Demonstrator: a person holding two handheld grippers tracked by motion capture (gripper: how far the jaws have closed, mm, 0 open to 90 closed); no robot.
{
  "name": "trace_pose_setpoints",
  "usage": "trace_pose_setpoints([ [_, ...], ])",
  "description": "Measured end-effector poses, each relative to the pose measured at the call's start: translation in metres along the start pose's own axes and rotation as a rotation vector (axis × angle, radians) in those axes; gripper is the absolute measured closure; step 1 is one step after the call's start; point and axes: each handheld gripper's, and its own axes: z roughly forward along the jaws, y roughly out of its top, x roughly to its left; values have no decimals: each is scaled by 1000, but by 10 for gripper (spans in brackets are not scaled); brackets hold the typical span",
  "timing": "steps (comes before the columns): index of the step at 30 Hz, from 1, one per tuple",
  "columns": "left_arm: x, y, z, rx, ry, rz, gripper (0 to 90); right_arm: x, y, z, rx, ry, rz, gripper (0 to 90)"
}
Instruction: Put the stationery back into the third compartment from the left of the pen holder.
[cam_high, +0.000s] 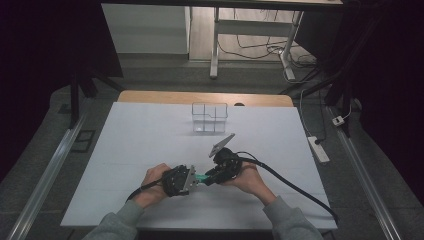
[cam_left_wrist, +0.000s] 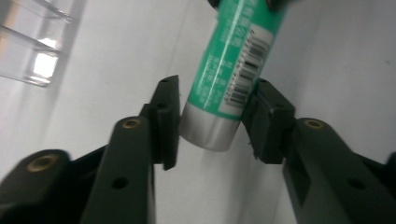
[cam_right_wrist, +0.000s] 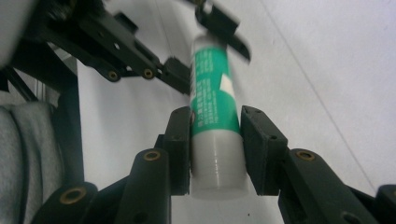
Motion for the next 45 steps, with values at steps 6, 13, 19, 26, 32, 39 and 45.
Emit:
trace_pose_setpoints([
  [6,1,-1,-3,-36,-18,-17,652,3,1,-7,-61,-49,-26,549],
  [13,8,-8,-6,-76,-6,-89,656,6,0,-19,-202,-120,-43,424],
  [19,18,-16,-10,-106,5,-178,656,7,-5,-34,-370,-192,-45,397],
  [26,30,-27,-14,-154,-3,-286,655,5,-12,-44,-473,-226,-40,380],
  [32,35,-32,-16,-183,1,-344,655,3,-16,-45,-503,-250,-19,372],
  [39,39,-37,-18,-220,0,-392,655,4,-16,-40,-500,-260,-16,371],
  [45,38,-36,-18,-237,-6,-410,655,3,-17,-35,-491,-265,-10,371],
])
